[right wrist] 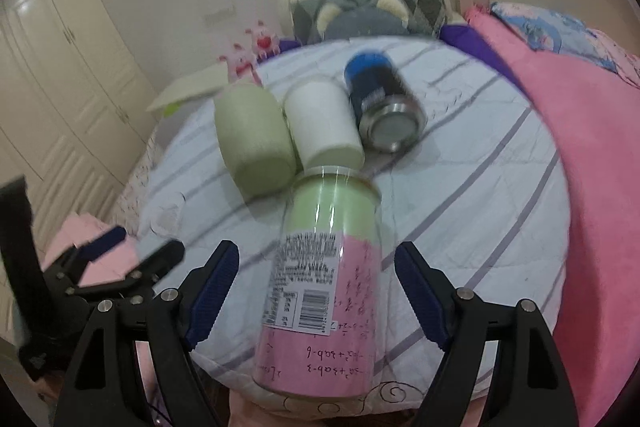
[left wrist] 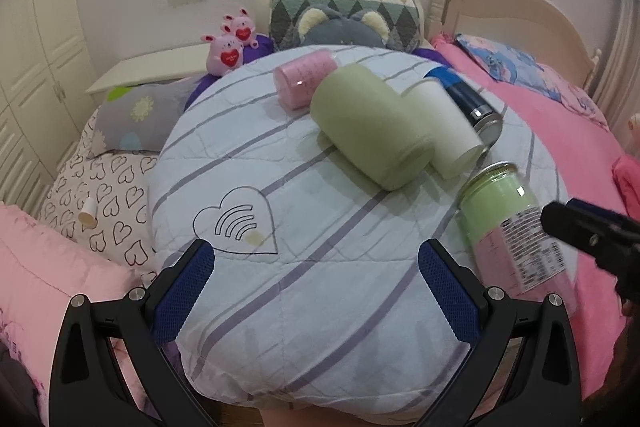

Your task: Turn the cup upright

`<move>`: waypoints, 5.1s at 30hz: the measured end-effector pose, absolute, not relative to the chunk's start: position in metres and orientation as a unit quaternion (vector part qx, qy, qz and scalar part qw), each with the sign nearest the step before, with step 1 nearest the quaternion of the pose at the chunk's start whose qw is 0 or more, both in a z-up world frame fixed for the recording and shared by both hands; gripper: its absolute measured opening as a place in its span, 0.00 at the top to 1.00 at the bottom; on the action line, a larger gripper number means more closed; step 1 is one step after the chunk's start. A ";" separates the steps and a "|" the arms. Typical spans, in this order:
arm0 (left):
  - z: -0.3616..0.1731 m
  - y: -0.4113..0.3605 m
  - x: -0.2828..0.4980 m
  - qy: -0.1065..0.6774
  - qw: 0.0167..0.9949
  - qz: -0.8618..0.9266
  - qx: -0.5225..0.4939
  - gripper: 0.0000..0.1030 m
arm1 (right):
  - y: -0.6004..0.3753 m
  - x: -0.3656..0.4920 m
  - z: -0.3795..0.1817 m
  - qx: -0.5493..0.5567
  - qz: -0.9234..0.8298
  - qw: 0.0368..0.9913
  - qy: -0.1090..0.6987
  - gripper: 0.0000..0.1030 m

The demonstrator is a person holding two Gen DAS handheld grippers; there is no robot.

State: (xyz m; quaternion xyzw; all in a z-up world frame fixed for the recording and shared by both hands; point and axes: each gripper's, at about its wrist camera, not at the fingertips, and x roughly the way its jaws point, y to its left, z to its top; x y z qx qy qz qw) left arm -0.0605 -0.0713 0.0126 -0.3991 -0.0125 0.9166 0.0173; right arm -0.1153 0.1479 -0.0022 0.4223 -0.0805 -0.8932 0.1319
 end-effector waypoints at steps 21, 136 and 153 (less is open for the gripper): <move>0.041 0.039 -0.064 -0.018 0.029 0.917 -0.397 0.00 | 0.246 -0.128 0.011 0.390 -0.905 0.133 -0.108 0.20; 0.048 0.053 -0.008 -0.029 0.116 0.933 -0.340 0.11 | 0.254 -0.082 -0.017 0.401 -0.906 0.107 -0.089 0.20; 0.046 0.037 0.060 -0.015 0.104 0.962 -0.253 0.07 | 0.234 -0.012 -0.007 0.330 -0.939 0.087 -0.045 0.18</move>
